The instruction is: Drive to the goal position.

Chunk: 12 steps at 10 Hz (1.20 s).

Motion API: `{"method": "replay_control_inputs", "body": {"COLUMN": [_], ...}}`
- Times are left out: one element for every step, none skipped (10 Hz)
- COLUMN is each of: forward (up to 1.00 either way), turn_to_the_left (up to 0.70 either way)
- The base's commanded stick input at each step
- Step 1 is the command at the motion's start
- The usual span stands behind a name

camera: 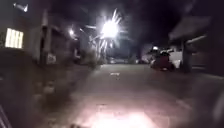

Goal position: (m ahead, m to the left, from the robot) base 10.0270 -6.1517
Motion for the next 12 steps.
{"method": "replay_control_inputs", "body": {"forward": [1.0, 1.0, 1.0, 1.0, 1.0, 1.0, 1.0, 1.0, 1.0, 1.0, 1.0, 1.0], "turn_to_the_left": [0.0, 0.0, 0.0, 0.0, 0.0, 0.0, 0.0, 0.0, 0.0, 0.0, 0.0, 0.0]}}
